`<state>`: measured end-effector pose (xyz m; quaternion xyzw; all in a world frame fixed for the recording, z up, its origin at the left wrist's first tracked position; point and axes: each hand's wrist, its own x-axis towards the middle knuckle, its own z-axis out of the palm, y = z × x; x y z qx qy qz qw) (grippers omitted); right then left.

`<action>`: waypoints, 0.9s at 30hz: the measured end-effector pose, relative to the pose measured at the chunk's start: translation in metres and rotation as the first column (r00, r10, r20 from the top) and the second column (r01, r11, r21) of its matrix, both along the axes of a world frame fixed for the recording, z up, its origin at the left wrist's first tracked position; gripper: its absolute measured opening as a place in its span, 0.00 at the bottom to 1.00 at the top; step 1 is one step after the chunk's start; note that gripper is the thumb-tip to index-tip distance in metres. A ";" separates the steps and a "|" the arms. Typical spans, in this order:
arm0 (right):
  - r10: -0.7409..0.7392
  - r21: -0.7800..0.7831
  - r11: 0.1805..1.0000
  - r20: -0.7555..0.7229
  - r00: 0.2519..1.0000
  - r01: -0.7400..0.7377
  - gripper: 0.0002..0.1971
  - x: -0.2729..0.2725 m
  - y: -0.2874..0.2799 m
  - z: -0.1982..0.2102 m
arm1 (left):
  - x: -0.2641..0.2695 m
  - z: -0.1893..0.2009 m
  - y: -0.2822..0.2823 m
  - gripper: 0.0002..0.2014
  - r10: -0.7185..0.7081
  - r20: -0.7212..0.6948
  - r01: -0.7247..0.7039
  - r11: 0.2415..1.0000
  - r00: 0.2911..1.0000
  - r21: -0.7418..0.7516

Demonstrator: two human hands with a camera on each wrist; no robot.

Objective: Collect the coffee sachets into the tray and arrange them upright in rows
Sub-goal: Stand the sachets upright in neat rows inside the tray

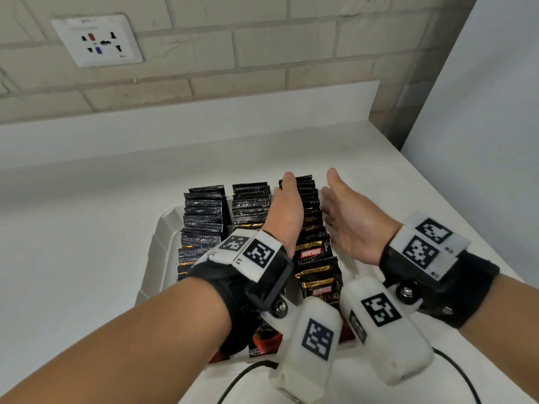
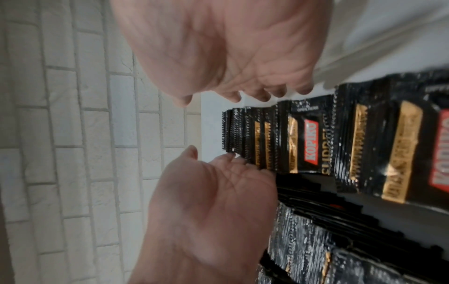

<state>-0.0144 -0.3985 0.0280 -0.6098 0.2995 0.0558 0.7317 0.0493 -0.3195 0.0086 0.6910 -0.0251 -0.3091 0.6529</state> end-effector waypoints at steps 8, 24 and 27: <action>0.280 -0.397 0.878 -0.028 0.960 -0.268 0.06 -0.052 -0.004 0.025 | -0.021 0.041 0.018 0.42 -0.115 0.131 0.106 0.992 0.985 0.069; 0.675 -0.481 -0.105 -0.677 0.293 -0.870 0.20 -0.054 0.036 0.007 | -0.031 0.044 0.086 0.11 -0.349 0.093 0.315 0.912 0.932 0.262; 0.692 -0.507 -0.055 -0.641 0.333 -0.860 0.19 -0.050 0.035 0.006 | -0.038 0.032 0.086 0.06 -0.362 0.024 0.335 0.883 0.932 0.330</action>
